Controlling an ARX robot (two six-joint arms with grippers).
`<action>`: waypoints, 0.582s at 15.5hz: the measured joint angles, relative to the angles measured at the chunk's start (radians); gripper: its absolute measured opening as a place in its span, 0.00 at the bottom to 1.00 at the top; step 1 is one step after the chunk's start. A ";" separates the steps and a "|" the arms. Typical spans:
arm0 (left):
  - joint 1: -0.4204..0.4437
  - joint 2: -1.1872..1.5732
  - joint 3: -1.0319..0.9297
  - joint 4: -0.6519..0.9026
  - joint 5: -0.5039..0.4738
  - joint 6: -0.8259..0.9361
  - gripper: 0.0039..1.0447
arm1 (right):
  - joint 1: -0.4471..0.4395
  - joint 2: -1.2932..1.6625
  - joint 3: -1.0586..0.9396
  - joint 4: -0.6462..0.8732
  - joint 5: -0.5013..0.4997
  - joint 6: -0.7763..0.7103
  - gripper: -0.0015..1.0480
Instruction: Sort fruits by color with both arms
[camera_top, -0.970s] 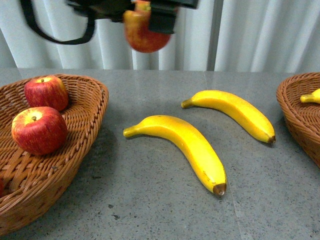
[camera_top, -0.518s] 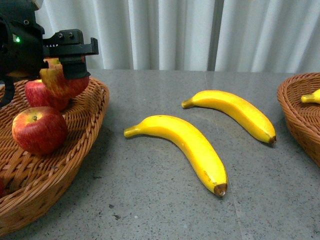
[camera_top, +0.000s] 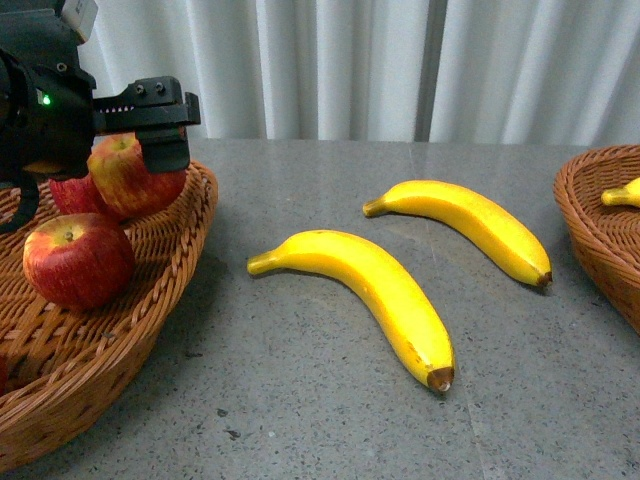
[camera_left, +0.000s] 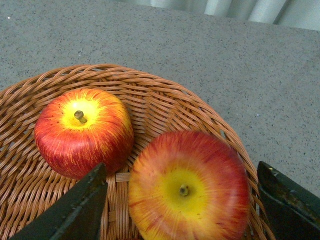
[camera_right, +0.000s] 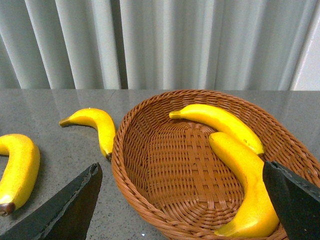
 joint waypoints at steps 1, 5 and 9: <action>-0.002 -0.002 0.000 0.001 0.003 0.000 0.91 | 0.000 0.000 0.000 0.000 0.000 0.000 0.94; -0.067 -0.071 0.000 0.015 -0.001 0.002 0.94 | 0.000 0.000 0.000 0.000 0.000 0.000 0.94; -0.179 -0.291 -0.038 0.080 -0.062 0.030 0.94 | 0.000 0.000 0.000 0.000 0.000 0.000 0.94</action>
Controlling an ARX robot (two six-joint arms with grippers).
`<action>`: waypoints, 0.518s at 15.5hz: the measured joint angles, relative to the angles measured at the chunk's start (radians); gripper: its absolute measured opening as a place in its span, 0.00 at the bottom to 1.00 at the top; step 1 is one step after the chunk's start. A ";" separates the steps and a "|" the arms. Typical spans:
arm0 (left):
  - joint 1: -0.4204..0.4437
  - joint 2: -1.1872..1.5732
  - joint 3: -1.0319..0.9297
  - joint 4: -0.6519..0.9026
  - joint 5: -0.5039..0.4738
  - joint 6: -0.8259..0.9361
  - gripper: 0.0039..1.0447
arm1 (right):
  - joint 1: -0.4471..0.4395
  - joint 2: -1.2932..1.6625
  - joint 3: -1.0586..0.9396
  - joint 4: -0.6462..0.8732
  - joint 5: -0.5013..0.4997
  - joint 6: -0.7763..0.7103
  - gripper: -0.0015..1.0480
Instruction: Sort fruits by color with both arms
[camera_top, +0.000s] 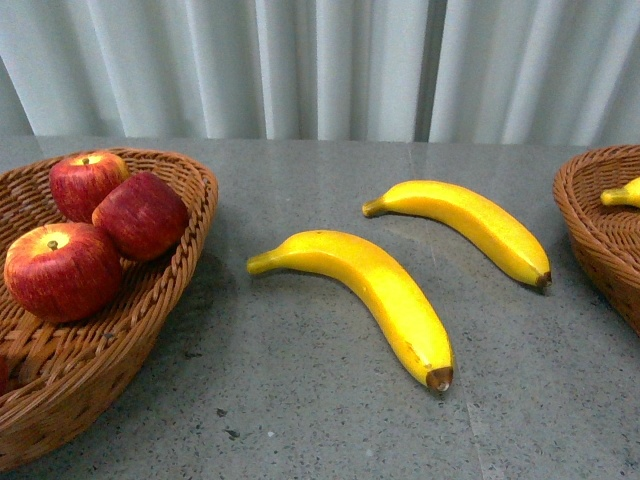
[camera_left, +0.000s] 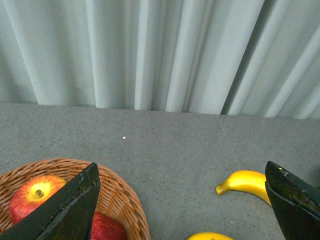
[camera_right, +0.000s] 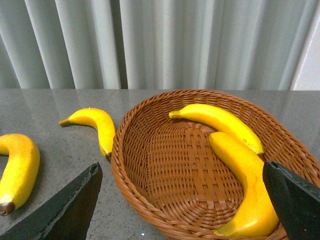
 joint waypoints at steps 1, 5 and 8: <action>-0.015 -0.065 -0.052 0.031 -0.026 0.019 0.94 | 0.000 0.000 0.000 0.000 0.000 0.000 0.94; -0.020 -0.335 -0.241 0.083 -0.135 0.104 0.89 | 0.000 0.000 0.000 0.000 0.000 0.000 0.94; 0.115 -0.588 -0.497 0.093 -0.027 0.153 0.54 | 0.000 0.000 0.000 0.001 0.000 0.000 0.94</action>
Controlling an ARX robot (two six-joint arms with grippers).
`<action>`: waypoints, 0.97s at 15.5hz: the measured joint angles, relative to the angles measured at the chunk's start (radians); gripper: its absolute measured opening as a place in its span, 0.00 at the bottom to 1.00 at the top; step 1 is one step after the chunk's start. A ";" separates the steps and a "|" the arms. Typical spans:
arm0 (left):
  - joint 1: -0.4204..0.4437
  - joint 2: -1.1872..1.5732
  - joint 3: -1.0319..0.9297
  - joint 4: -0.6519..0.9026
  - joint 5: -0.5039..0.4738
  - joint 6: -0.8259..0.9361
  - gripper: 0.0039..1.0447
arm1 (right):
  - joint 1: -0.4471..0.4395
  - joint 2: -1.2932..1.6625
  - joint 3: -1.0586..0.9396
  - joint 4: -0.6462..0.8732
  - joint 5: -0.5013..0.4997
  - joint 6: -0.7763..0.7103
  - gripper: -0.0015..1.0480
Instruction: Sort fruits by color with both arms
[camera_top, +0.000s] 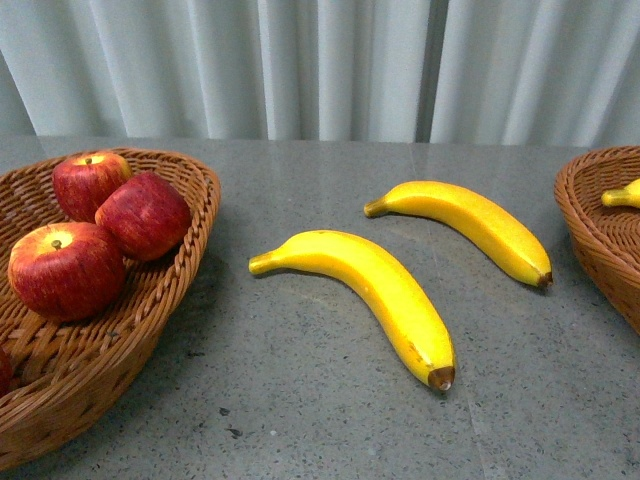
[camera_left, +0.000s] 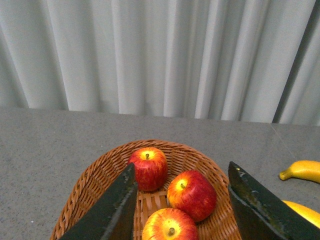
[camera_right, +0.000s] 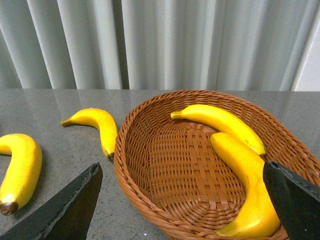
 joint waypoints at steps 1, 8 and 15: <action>0.025 -0.034 -0.045 0.014 0.031 0.002 0.44 | 0.000 0.000 0.000 0.000 0.000 0.000 0.94; 0.177 -0.251 -0.270 0.011 0.196 0.004 0.01 | 0.000 0.000 0.000 0.000 0.000 0.000 0.94; 0.286 -0.467 -0.367 -0.104 0.309 0.006 0.01 | 0.000 0.000 0.000 0.000 0.000 0.000 0.94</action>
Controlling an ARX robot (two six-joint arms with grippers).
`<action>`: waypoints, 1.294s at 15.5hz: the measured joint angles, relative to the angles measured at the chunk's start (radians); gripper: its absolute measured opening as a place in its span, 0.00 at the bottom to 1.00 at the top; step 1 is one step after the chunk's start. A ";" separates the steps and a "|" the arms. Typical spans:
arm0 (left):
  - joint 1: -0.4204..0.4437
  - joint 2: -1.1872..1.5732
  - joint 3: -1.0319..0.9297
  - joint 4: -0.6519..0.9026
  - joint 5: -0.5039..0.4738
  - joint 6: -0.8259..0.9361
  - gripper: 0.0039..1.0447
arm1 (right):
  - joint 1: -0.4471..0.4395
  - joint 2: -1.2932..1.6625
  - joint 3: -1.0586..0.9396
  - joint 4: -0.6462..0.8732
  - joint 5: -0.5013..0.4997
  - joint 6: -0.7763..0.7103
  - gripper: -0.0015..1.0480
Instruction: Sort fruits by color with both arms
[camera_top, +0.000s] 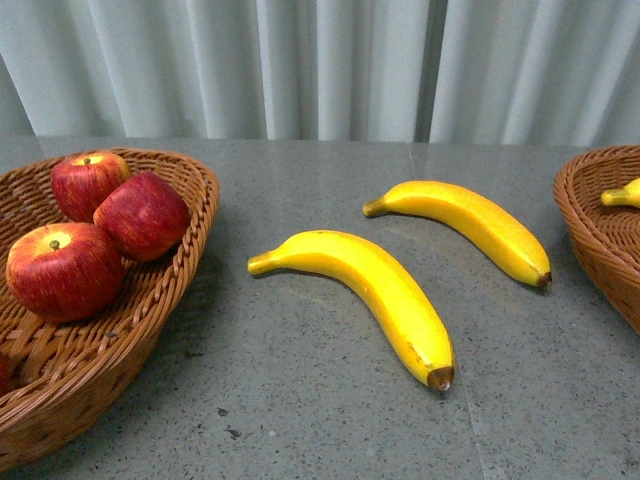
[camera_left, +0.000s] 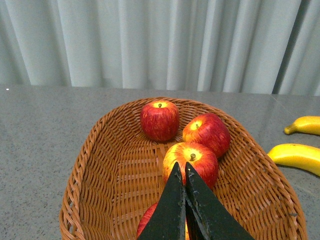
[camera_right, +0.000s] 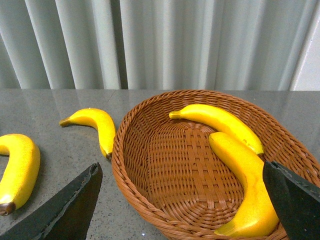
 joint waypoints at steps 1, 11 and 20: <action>0.000 -0.012 -0.003 -0.010 0.000 0.000 0.01 | 0.000 0.000 0.000 0.000 0.000 0.000 0.94; 0.000 -0.286 -0.025 -0.248 -0.003 0.000 0.01 | 0.000 0.000 0.000 0.001 -0.001 0.000 0.94; 0.002 -0.286 -0.029 -0.257 -0.001 0.000 0.08 | 0.000 0.000 0.000 0.000 0.000 0.000 0.94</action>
